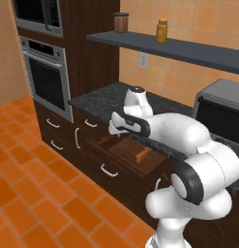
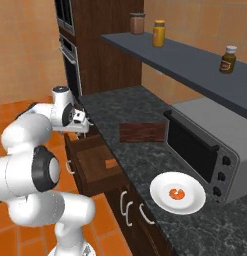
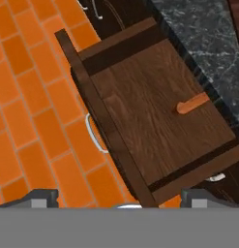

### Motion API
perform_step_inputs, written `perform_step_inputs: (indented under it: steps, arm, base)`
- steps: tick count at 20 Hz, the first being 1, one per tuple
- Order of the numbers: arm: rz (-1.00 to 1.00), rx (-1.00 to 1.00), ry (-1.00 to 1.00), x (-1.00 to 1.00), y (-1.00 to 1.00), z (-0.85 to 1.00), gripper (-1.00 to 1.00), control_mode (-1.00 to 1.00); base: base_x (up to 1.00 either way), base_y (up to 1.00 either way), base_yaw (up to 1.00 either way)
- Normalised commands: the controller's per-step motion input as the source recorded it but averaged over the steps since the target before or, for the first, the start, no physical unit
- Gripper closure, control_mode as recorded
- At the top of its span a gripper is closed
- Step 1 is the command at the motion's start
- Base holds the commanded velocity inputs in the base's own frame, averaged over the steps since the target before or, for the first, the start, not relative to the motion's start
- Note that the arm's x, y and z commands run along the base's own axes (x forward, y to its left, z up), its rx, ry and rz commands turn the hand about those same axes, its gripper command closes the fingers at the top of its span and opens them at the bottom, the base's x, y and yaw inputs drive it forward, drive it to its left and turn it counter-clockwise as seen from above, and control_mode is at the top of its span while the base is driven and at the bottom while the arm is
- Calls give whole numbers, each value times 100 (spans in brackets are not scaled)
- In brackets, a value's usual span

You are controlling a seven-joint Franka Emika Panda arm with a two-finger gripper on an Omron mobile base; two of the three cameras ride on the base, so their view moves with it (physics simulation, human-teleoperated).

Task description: Pick up the knife from the drawer and place it on the cutting board. Then place the meat from the plate to the cutting board.

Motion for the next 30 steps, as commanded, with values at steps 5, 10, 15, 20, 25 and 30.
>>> perform_step_inputs:
  steps: [5,10,15,20,25,30]
  arm:
    - [7,0,0,16,21,-87,-100,-100]
    - [13,0,0,19,6,-67,-100,-100]
    - [7,1,0,14,3,-46,-100,-100]
    - [0,0,0,9,1,-41,-100,-100]
    - [0,0,0,21,4,-35,-100,-100]
    - [0,-3,1,16,14,-40,-100,-100]
  base:
    - [0,0,0]
    - [0,0,0]
    - [0,0,0]
    - [0,0,0]
    - [0,0,0]
    - [0,0,0]
